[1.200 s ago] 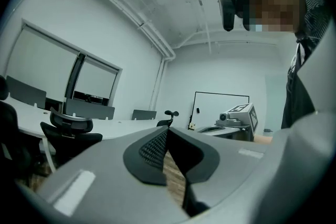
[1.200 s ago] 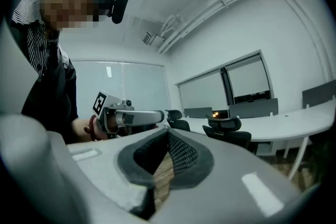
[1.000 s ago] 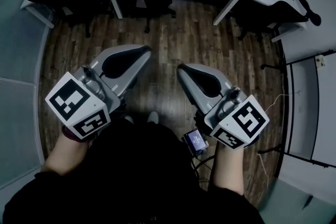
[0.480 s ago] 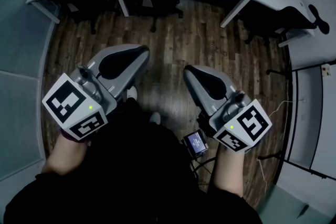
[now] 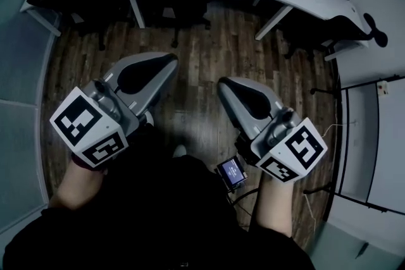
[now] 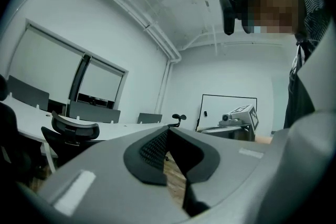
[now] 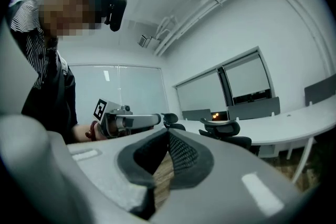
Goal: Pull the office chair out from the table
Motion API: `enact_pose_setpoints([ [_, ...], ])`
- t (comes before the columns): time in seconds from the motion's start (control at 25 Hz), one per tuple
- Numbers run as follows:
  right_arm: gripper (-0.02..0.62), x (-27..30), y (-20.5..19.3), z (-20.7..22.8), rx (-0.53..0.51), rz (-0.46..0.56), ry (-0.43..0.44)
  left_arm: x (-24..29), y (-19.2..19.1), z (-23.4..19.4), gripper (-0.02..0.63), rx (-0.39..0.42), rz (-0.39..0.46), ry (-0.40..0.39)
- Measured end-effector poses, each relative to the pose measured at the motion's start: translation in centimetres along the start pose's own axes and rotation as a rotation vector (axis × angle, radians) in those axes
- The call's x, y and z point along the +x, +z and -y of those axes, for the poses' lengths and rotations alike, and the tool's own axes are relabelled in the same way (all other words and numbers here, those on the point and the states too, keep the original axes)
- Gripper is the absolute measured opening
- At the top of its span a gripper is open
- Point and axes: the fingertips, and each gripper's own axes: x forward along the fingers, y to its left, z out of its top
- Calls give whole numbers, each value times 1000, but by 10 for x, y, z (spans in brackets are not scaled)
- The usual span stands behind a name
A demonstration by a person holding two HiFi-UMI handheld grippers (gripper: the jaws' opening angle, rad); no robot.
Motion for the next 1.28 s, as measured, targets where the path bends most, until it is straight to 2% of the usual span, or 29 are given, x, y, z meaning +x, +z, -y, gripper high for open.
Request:
enact_pose_setpoints([
  [0.2, 2, 48, 17, 18, -18, -7, -3, 4, 19, -55, 0, 2, 28, 6],
  [0.36, 2, 91, 22, 29, -19, -41, 14, 0, 25, -109, 2, -22, 13, 48],
  [0.48, 2, 127, 30, 38, -19, -45, 22, -3, 33, -145, 2, -8, -1, 66],
  [0.68, 2, 189, 35, 45, -6, -90, 29, -13, 41, -184, 2, 22, -29, 26],
  [0.92, 2, 264, 49, 48, -8, -116, 59, -33, 46, -253, 2, -14, -52, 50],
  [1.28, 2, 317, 37, 66, 40, -135, 19, -48, 31, -319, 2, -4, -54, 17],
])
